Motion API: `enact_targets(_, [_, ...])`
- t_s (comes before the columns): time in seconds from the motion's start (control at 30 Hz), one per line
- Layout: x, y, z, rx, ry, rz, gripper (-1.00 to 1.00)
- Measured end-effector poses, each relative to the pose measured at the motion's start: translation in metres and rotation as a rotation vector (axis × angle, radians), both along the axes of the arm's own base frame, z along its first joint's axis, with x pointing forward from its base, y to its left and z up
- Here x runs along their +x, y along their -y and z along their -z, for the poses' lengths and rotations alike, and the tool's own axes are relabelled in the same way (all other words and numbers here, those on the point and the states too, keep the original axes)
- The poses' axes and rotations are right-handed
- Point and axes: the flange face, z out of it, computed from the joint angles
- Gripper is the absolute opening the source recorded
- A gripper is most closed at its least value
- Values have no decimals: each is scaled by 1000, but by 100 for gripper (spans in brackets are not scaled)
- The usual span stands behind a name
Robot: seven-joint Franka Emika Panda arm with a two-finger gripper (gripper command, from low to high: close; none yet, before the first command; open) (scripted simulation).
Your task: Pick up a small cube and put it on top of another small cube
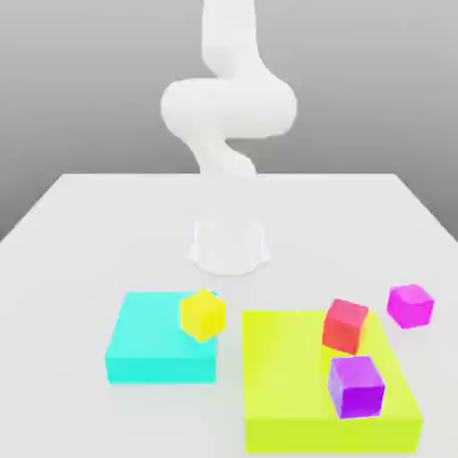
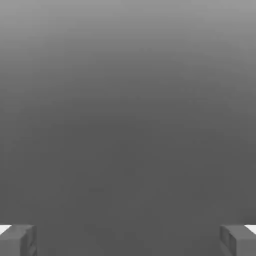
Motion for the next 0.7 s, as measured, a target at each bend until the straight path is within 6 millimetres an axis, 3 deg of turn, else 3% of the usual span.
enact_targets(0.17, [32, -85, 99, -125, -132, -315, 0])
enact_targets(0.33, [22, -169, 200, -253, -242, -633, 0])
enact_targets(0.53, [-36, -250, 319, -413, -355, -1023, 0])
enact_targets(0.63, [-80, -276, 375, -495, -406, -1220, 0])
enact_targets(0.7, [-119, -293, 410, -557, -434, -1373, 0])
